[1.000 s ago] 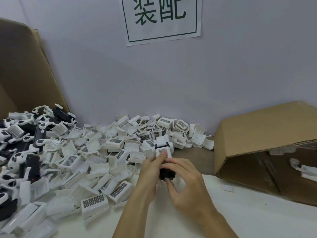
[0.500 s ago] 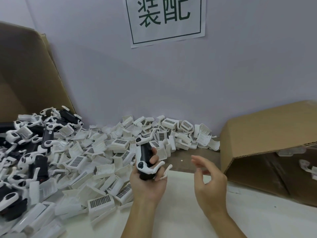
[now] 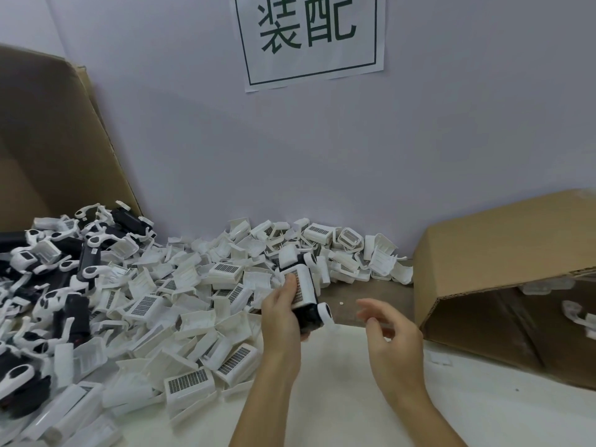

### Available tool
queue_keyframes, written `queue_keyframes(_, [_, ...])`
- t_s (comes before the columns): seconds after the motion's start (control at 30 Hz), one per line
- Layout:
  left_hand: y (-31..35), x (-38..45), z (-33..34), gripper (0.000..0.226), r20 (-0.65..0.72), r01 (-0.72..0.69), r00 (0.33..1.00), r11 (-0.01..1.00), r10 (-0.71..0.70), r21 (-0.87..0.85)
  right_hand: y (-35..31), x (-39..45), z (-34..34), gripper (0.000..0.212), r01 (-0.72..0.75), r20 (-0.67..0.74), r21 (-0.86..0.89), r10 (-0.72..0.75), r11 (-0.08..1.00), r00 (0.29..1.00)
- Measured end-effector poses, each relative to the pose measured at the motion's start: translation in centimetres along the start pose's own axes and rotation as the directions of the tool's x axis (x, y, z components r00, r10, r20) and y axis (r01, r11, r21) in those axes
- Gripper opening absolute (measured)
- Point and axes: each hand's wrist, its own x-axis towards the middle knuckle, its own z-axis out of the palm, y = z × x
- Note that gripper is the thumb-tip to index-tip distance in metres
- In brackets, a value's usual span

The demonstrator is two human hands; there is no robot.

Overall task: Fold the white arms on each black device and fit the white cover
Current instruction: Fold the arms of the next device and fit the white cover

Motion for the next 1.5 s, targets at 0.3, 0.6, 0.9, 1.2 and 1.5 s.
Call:
queue_keyframes(0.3, [-0.7,0.0,0.2,0.024,-0.039,-0.350,0.919,0.860,0.391,0.371,-0.3,0.0,0.0,0.050,-0.034,0.008,-0.006,0.034,0.999,0.999])
queue_keyframes(0.6, [-0.5,0.1,0.2,0.026,-0.057,-0.305,0.929,0.846,0.365,0.436,-0.2,0.0,0.0,0.049,-0.041,0.010,-0.009,0.041,0.999,0.999])
queue_keyframes(0.9, [-0.8,-1.3,0.7,0.032,0.250,-0.424,0.779,0.189,0.575,0.885,0.1,0.0,0.1,0.049,0.009,0.023,-0.024,-0.008,1.000,1.000])
queue_keyframes(1.2, [-0.4,-1.1,1.2,0.032,0.172,-0.221,0.973,0.838,0.154,0.498,-0.4,-0.7,0.3,0.050,0.116,0.285,-0.151,-0.069,0.982,0.956])
queue_keyframes(1.5, [-0.5,-1.8,1.8,0.038,0.376,-0.117,0.926,0.914,-0.041,0.387,-0.4,-0.1,0.5,0.060,0.021,0.084,-0.311,0.006,0.950,0.996])
